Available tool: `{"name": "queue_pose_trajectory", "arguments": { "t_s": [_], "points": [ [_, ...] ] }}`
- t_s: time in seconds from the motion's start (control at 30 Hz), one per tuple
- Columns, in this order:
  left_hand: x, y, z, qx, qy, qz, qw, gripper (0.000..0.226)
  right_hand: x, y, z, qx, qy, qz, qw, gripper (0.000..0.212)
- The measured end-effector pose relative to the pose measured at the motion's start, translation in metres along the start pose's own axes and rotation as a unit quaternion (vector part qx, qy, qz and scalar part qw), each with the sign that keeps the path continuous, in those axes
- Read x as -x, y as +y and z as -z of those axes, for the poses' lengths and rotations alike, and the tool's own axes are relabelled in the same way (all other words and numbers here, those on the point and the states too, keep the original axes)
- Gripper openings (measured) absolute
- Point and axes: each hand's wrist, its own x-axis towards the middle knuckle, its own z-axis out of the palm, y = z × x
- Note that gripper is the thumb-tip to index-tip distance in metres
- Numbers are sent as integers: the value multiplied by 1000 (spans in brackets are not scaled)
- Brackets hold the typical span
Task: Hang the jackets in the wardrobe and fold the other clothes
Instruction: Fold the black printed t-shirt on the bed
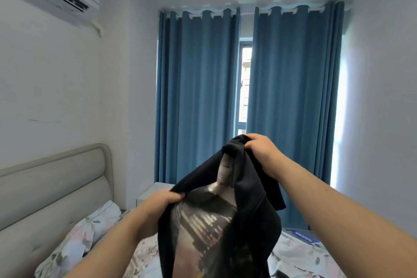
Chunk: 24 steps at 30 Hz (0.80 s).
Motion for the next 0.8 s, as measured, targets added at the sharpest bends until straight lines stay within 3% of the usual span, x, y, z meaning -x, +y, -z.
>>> {"name": "queue_pose_trajectory", "arguments": {
  "t_s": [0.07,0.17,0.23,0.4,0.53,0.63,0.8],
  "points": [
    [-3,20,0,48,27,12,998,26,-1,23,5,55,4,-24,998,31],
    [-6,47,-8,43,37,25,998,29,-1,55,4,101,-13,-33,994,16],
    [-5,62,-7,23,37,20,999,27,-2,68,5,161,11,-17,987,19],
    [-4,90,18,-158,102,-64,980,4,-2,69,24,313,58,30,948,23],
    [-5,96,38,-253,129,-76,956,9,-2,50,39,354,-5,51,934,25],
    [-5,99,44,-237,167,-81,954,17,-3,41,38,384,-55,44,921,30],
    [-5,107,41,-220,212,-116,945,25,-3,36,20,390,-51,45,918,22]
  ]
}}
